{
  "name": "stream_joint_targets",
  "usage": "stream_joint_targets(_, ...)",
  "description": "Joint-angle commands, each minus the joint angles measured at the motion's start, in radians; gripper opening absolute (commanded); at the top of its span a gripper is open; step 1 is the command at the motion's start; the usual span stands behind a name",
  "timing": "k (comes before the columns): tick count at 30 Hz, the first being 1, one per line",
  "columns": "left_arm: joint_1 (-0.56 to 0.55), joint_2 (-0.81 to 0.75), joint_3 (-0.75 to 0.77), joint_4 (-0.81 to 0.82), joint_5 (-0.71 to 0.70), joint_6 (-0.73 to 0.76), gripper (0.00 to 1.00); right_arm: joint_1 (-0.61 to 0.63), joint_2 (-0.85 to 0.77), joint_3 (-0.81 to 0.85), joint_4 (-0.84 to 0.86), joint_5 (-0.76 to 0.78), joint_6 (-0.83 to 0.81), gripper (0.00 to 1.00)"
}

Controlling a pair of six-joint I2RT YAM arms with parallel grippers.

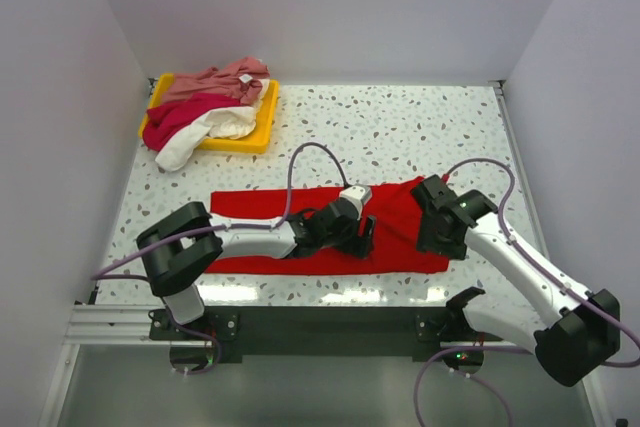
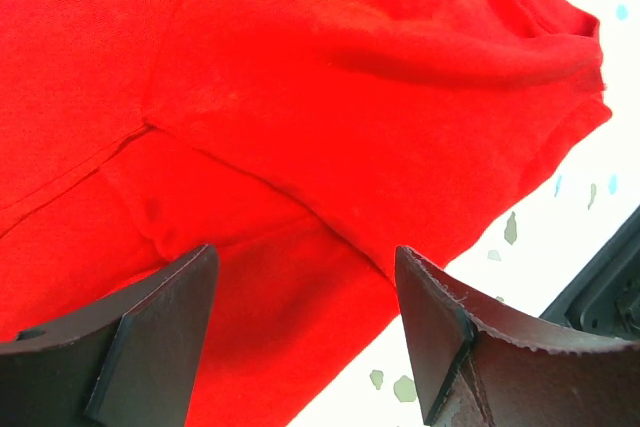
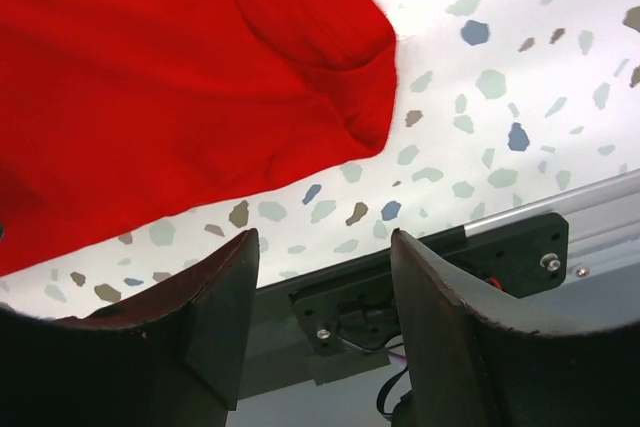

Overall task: Fold and stack the t-shirts
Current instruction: Fold the tshirt

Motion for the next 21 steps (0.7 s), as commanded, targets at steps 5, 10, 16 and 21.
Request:
stream_joint_targets(5,0.071,-0.133,-0.011,-0.079,-0.074,-0.006,0.78,0.149,0.015,0.027,0.193,-0.033,0.032,0.55)
stream_joint_targets(10,0.229,-0.248,-0.109,-0.132,-0.065,0.005,0.79,0.253,0.151,0.039,0.329,-0.061,0.023,0.47)
stream_joint_targets(16,0.456,-0.354,-0.213,-0.182,-0.033,0.042,0.81,0.337,0.297,0.038,0.480,-0.093,0.021,0.42)
stream_joint_targets(21,0.585,-0.419,-0.274,-0.199,-0.010,0.058,0.81,0.364,0.409,0.039,0.522,-0.088,0.018,0.41)
